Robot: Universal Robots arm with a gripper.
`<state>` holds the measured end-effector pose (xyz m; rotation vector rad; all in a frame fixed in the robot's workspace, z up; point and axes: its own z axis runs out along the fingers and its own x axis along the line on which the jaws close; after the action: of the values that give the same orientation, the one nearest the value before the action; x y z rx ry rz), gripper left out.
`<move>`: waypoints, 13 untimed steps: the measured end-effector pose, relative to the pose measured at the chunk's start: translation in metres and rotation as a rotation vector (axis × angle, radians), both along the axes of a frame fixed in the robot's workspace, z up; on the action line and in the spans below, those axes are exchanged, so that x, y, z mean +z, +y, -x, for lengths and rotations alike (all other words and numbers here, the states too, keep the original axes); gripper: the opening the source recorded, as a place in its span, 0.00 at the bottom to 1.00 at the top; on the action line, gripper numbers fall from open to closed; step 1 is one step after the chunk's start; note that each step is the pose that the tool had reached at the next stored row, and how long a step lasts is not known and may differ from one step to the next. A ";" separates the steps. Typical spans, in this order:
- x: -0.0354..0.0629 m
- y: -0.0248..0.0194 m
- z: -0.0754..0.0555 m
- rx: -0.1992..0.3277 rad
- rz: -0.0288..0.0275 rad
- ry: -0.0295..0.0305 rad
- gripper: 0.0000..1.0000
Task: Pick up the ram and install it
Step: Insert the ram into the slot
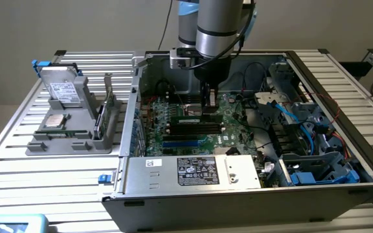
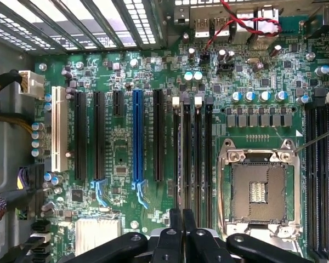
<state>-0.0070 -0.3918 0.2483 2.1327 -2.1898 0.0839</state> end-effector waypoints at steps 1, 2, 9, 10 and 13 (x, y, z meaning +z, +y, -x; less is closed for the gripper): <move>-0.0009 0.0000 0.000 0.000 -0.0001 0.0000 0.12; -0.0017 -0.0001 0.000 0.000 -0.0002 0.0000 0.12; -0.0064 -0.0012 0.000 0.000 0.0000 0.0000 0.12; -0.0072 -0.0013 0.000 0.000 -0.0002 0.0000 0.12; -0.0112 -0.0014 0.000 0.000 -0.0001 0.0000 0.12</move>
<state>-0.0069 -0.3932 0.2371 2.1327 -2.1899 0.0838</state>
